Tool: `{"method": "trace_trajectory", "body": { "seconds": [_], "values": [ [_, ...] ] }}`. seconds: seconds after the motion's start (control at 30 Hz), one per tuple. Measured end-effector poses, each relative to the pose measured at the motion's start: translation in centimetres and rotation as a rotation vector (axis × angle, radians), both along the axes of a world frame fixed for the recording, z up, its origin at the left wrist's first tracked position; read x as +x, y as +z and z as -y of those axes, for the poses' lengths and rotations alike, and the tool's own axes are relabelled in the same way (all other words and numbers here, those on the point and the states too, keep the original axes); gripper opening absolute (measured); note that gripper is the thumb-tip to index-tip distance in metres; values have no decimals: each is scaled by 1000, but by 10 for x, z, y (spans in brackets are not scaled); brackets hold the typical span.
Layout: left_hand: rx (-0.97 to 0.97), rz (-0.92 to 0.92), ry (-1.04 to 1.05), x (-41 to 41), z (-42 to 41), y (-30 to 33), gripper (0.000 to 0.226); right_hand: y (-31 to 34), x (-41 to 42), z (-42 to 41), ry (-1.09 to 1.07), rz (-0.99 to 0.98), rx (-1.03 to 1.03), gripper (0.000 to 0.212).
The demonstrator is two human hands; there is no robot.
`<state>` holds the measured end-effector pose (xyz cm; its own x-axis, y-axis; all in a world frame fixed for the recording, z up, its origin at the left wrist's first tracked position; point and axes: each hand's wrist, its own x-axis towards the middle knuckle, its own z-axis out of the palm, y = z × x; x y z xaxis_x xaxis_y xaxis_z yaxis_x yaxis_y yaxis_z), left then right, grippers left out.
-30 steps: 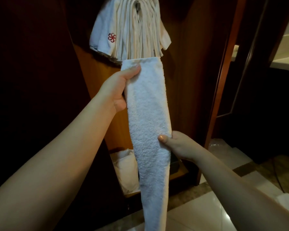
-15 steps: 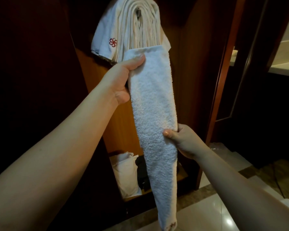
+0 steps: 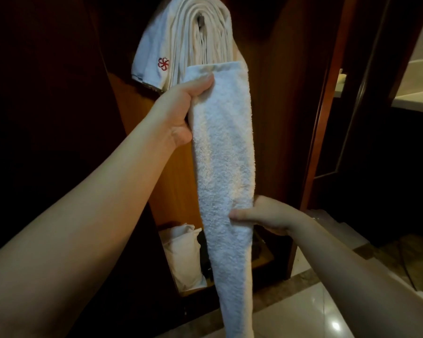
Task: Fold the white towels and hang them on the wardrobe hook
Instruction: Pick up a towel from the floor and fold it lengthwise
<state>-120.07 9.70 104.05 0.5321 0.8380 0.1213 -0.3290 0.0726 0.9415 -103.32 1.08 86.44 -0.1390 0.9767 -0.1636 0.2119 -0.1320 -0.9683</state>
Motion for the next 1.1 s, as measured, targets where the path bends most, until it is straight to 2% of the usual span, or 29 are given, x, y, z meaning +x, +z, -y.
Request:
{"method": "trace_trajectory", "body": {
  "seconds": [0.1,0.23,0.33,0.43,0.53,0.6,0.67,0.8,0.9,1.0,1.1],
  "values": [
    [-2,-27,35,4,-9,3,30,-7,-2,-1,82,46,-121,64],
    [-33,-81,88,9,-26,3,29,-16,-10,2,98,122,-140,33],
    [-40,-150,145,12,-39,-1,35,-19,-17,5,131,163,-103,49],
    [-57,-193,195,12,-54,-5,47,-19,-21,11,81,62,-72,51],
    [-84,-220,234,12,-68,-9,56,-32,-26,15,19,-313,-102,42],
    [-107,-231,247,14,-73,-13,56,-45,-28,14,-6,-610,-170,57],
    [-126,-244,254,17,-79,-19,51,-51,-28,14,31,-744,-230,71],
    [-154,-254,255,24,-87,-31,37,-52,-22,14,107,-599,-330,94],
    [-156,-290,282,29,-97,-41,35,-45,-17,13,128,-504,-348,99],
    [-164,-368,291,31,-113,-60,44,-32,-12,14,127,-540,-321,90],
    [-163,-520,196,31,-120,-88,61,-11,-11,13,51,-571,-226,62]
  ]
}}
